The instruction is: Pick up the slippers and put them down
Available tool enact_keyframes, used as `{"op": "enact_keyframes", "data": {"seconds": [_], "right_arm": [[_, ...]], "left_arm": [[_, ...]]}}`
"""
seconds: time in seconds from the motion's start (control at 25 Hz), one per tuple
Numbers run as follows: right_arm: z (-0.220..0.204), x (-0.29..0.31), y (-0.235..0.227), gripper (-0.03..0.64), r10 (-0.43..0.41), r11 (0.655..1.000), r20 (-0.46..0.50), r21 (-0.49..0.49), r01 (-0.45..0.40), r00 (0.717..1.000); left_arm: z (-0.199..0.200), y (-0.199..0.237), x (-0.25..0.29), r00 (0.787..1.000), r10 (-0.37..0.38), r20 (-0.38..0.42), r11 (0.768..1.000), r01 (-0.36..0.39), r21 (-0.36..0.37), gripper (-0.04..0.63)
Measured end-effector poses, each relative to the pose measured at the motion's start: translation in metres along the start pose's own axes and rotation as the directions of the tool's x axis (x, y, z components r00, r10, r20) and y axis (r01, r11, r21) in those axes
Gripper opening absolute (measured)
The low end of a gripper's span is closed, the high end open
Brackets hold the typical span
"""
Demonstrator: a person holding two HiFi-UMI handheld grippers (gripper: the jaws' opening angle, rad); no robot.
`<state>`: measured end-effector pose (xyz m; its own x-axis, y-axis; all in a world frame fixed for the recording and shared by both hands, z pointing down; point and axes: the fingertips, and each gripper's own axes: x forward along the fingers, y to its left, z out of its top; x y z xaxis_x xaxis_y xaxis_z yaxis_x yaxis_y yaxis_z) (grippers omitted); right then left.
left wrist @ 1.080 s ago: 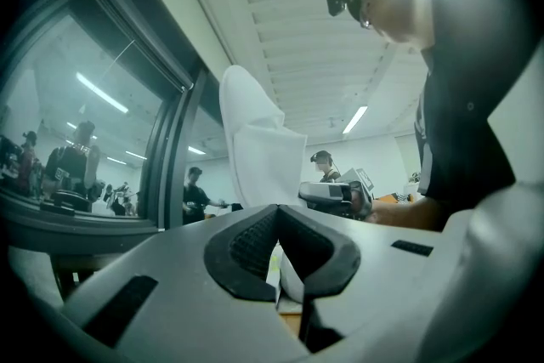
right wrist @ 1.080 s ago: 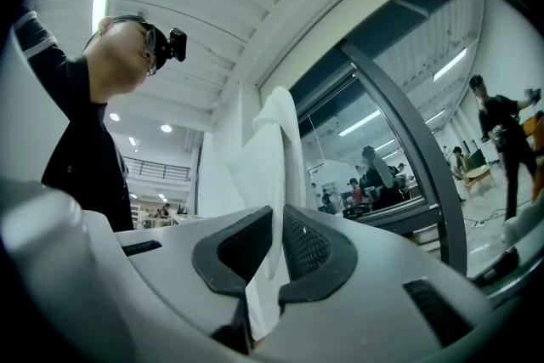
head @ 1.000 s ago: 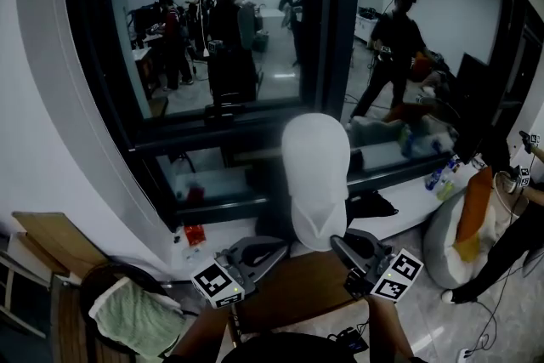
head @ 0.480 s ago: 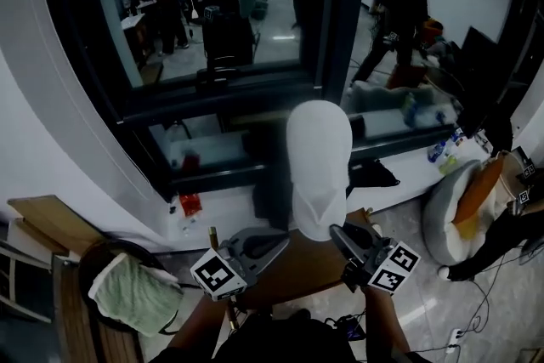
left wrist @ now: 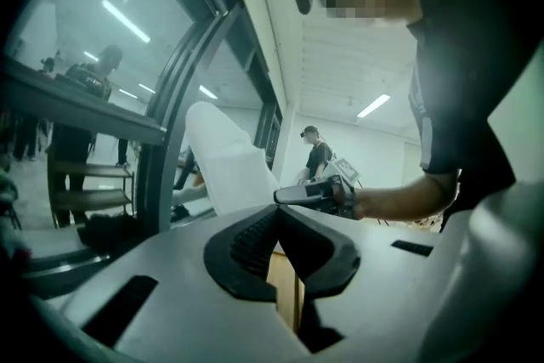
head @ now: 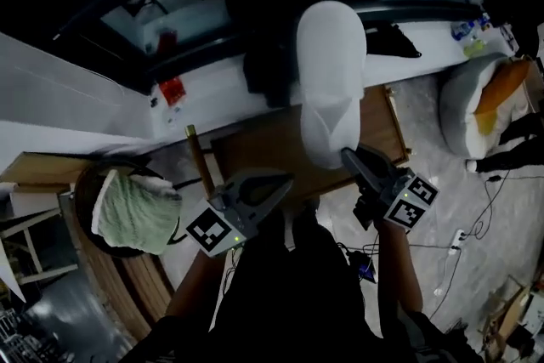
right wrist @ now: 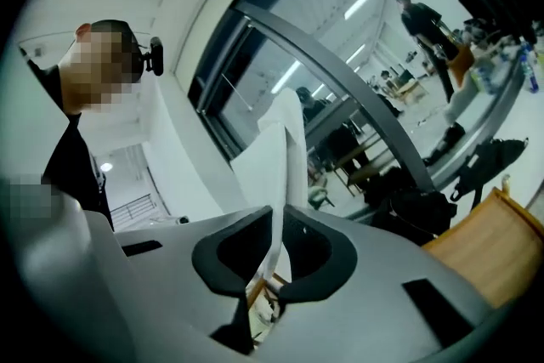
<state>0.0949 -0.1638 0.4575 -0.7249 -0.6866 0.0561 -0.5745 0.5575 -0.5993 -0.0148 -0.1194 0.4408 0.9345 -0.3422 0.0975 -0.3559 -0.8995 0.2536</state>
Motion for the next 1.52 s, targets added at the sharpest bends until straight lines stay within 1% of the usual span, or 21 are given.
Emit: {"op": "enact_keyframes", "data": {"seconds": [0.12,0.2,0.28,0.4,0.48,0.56,0.72,0.84,0.96,1.08,1.16,1.32,1.52], "right_arm": [[-0.043,-0.009,-0.034,0.048,-0.037,0.996,-0.065,0.076,0.042,0.997],[-0.083,-0.02,-0.051,0.048,-0.075,0.985,-0.134,0.144,0.095,0.988],[-0.119,-0.025,-0.067,0.048,-0.096,0.971,-0.194,0.197,0.135,0.976],[-0.161,-0.028,-0.087,0.048,-0.1,0.95,-0.259,0.262,0.17,0.961],[-0.188,-0.035,-0.096,0.048,-0.097,0.928,-0.306,0.317,0.198,0.947],[-0.211,-0.042,-0.105,0.048,-0.096,0.905,-0.34,0.362,0.224,0.936],[-0.241,-0.057,-0.116,0.049,-0.109,0.876,-0.392,0.397,0.275,0.913],[-0.254,-0.063,-0.122,0.049,-0.122,0.867,-0.42,0.395,0.302,0.899],[-0.263,-0.062,-0.13,0.049,-0.122,0.87,-0.44,0.384,0.309,0.89],[-0.27,-0.061,-0.135,0.049,-0.127,0.876,-0.464,0.361,0.319,0.877],[-0.274,-0.06,-0.14,0.049,-0.144,0.886,-0.483,0.326,0.33,0.864],[-0.28,-0.061,-0.142,0.049,-0.181,0.898,-0.511,0.263,0.354,0.84],[-0.285,-0.064,-0.15,0.057,-0.272,0.914,-0.557,0.106,0.391,0.785]], "left_arm": [[-0.044,0.004,0.01,0.997,0.0,-0.075,0.998,-0.005,-0.068,0.011],[-0.077,-0.003,0.012,0.992,-0.016,-0.123,0.991,-0.001,-0.135,0.011],[-0.104,-0.004,0.015,0.989,-0.025,-0.146,0.982,-0.003,-0.189,0.011],[-0.138,-0.002,0.025,0.985,-0.039,-0.169,0.973,-0.001,-0.23,0.011],[-0.157,-0.008,0.032,0.979,-0.064,-0.194,0.967,0.013,-0.254,0.011],[-0.172,-0.015,0.04,0.974,-0.087,-0.209,0.964,0.03,-0.263,0.011],[-0.194,-0.024,0.05,0.975,-0.091,-0.205,0.953,0.026,-0.3,0.011],[-0.208,-0.026,0.053,0.976,-0.091,-0.2,0.947,0.022,-0.32,0.011],[-0.219,-0.028,0.057,0.974,-0.103,-0.201,0.942,0.031,-0.333,0.011],[-0.231,-0.037,0.059,0.961,-0.148,-0.233,0.941,0.065,-0.333,0.011],[-0.236,-0.039,0.06,0.957,-0.161,-0.242,0.942,0.076,-0.326,0.011],[-0.238,-0.038,0.063,0.961,-0.156,-0.227,0.937,0.072,-0.341,0.011],[-0.239,-0.039,0.066,0.96,-0.165,-0.228,0.938,0.081,-0.337,0.011]]}}
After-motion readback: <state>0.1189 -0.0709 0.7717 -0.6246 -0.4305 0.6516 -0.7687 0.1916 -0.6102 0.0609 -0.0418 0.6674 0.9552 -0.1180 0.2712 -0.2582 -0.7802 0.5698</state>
